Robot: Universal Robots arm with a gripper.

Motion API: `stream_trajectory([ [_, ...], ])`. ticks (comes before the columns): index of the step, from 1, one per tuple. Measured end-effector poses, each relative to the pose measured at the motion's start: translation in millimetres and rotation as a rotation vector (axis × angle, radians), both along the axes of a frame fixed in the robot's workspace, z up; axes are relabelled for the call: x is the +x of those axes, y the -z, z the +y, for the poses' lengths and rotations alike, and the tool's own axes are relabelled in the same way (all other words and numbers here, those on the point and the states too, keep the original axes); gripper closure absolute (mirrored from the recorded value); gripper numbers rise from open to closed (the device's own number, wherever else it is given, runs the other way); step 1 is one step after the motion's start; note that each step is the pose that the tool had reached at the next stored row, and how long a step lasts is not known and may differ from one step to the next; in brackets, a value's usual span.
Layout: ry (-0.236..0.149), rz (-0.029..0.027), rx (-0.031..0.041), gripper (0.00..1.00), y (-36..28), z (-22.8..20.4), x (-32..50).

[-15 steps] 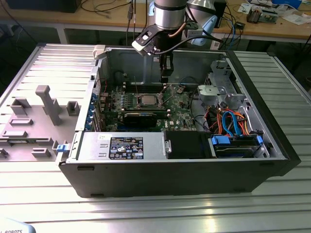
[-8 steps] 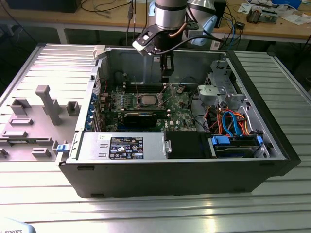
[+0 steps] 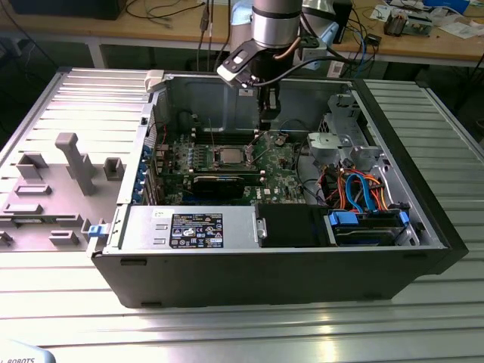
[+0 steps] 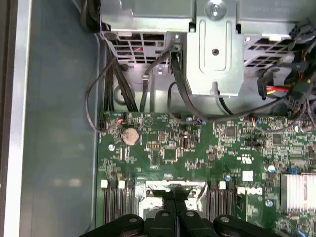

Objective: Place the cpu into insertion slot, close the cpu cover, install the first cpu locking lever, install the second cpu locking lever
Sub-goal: 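Close the cpu cover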

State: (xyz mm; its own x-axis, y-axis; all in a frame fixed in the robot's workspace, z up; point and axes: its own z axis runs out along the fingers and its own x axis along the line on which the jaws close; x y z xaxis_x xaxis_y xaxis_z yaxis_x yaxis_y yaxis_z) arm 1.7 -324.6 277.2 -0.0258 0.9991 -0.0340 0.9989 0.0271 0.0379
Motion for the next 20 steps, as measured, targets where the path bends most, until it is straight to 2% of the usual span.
stream_trajectory([
  [2, 0.000, 0.0007, -0.0004, 0.88, 1.6, 0.4, 7.7],
  [10, 0.000, 0.0042, -0.0033, 0.88, 6.6, 1.4, 23.1],
  [16, 0.000, 0.0049, -0.0053, 0.88, 11.0, 1.6, 27.6],
  [20, 0.000, 0.0049, -0.0055, 0.88, 11.5, 1.6, 28.2],
])
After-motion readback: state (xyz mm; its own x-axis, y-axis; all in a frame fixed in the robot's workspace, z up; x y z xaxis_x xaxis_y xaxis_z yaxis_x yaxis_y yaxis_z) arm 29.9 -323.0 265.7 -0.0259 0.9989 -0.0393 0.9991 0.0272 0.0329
